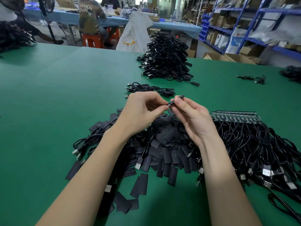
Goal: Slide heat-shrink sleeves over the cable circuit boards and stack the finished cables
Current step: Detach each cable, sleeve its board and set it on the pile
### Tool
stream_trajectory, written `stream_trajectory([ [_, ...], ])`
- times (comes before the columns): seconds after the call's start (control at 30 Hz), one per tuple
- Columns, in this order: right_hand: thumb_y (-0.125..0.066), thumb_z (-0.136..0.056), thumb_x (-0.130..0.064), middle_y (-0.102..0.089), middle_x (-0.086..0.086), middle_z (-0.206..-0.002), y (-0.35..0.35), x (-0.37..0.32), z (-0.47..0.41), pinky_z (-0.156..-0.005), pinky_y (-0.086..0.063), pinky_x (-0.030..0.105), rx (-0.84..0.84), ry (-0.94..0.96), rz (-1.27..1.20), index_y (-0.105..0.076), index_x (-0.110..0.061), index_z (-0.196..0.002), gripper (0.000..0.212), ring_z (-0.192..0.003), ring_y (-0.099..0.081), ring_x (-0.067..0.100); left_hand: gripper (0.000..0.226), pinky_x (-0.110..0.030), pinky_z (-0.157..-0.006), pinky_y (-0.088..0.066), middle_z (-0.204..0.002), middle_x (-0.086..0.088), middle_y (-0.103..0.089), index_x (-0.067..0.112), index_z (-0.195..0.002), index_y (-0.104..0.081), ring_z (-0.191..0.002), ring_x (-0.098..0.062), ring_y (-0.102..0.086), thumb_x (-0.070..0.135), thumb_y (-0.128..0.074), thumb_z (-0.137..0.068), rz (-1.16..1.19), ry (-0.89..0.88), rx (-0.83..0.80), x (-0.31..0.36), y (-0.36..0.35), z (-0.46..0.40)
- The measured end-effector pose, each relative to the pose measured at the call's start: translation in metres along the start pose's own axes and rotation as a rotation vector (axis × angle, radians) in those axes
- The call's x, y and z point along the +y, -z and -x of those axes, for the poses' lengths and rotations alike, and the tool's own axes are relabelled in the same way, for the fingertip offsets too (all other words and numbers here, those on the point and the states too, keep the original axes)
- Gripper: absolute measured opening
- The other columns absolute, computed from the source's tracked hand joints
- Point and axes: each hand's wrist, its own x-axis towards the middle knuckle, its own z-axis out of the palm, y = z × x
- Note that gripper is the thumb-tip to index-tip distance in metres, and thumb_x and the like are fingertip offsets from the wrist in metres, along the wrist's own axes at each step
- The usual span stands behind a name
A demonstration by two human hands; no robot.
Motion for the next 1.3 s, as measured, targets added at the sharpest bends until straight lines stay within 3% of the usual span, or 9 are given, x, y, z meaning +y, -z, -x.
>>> stream_trajectory([
  [0.23,-0.075,-0.083,-0.008,-0.077,0.012,-0.098,0.000,0.000,0.001,-0.077,-0.058,0.020,-0.005,-0.020,0.028,-0.074,-0.003,-0.098,0.016,-0.093,-0.074,0.016,0.004,-0.010,-0.067,-0.050,-0.077,0.010,-0.074,0.012,-0.086,-0.077,-0.069,-0.002,-0.071,0.007,-0.077,-0.086,-0.062,-0.049,0.021,0.001,-0.002,0.000],
  [0.5,-0.078,-0.072,-0.014,-0.078,0.010,-0.095,-0.001,-0.001,0.002,-0.075,-0.059,0.019,0.017,-0.038,0.009,-0.078,-0.007,-0.089,0.018,-0.089,-0.075,0.016,0.001,-0.017,-0.069,-0.055,-0.077,0.005,-0.075,0.009,-0.087,-0.077,-0.069,-0.007,-0.071,0.008,-0.077,-0.087,-0.072,-0.072,0.035,0.001,-0.005,0.000],
  [0.73,-0.074,-0.087,-0.009,-0.078,0.011,-0.096,-0.006,0.003,0.003,-0.076,-0.059,0.020,0.039,-0.022,0.009,-0.077,-0.006,-0.094,0.008,-0.089,-0.075,0.016,0.002,-0.027,-0.071,-0.059,-0.078,0.003,-0.076,0.009,-0.086,-0.077,-0.069,-0.011,-0.071,0.010,-0.077,-0.087,-0.053,-0.055,0.051,0.001,-0.004,-0.001],
  [0.87,-0.078,-0.079,-0.016,-0.078,0.010,-0.098,-0.007,0.002,0.003,-0.077,-0.059,0.021,0.011,0.009,0.062,-0.078,-0.008,-0.094,0.017,-0.091,-0.075,0.016,0.003,-0.029,-0.069,-0.058,-0.074,0.003,-0.074,0.008,-0.085,-0.077,-0.067,-0.014,-0.070,0.010,-0.077,-0.087,-0.038,-0.040,0.052,0.001,-0.003,-0.002],
  [1.1,-0.082,-0.071,-0.021,-0.078,0.009,-0.098,-0.009,0.001,0.004,-0.074,-0.058,0.019,-0.018,0.030,0.117,-0.081,-0.013,-0.088,0.019,-0.089,-0.075,0.015,0.003,-0.019,-0.070,-0.054,-0.075,0.006,-0.074,0.009,-0.088,-0.076,-0.068,-0.006,-0.069,0.009,-0.078,-0.086,0.033,0.002,0.069,0.002,-0.004,-0.001],
  [1.17,-0.081,-0.072,-0.021,-0.078,0.008,-0.096,-0.010,0.001,0.004,-0.073,-0.058,0.020,-0.005,0.041,0.111,-0.080,-0.013,-0.092,0.021,-0.086,-0.075,0.014,0.007,-0.020,-0.073,-0.057,-0.079,0.001,-0.076,0.010,-0.090,-0.075,-0.073,-0.010,-0.072,0.010,-0.080,-0.085,0.071,0.039,0.073,0.002,-0.005,-0.001],
  [1.3,-0.077,-0.087,-0.016,-0.078,0.007,-0.094,-0.010,0.004,0.003,-0.074,-0.058,0.024,0.020,0.134,0.164,-0.067,-0.022,-0.118,0.033,-0.083,-0.074,0.015,0.011,-0.018,-0.070,-0.056,-0.078,-0.001,-0.077,0.016,-0.088,-0.073,-0.073,-0.015,-0.074,0.010,-0.081,-0.083,0.147,0.116,0.042,0.002,-0.006,-0.002],
])
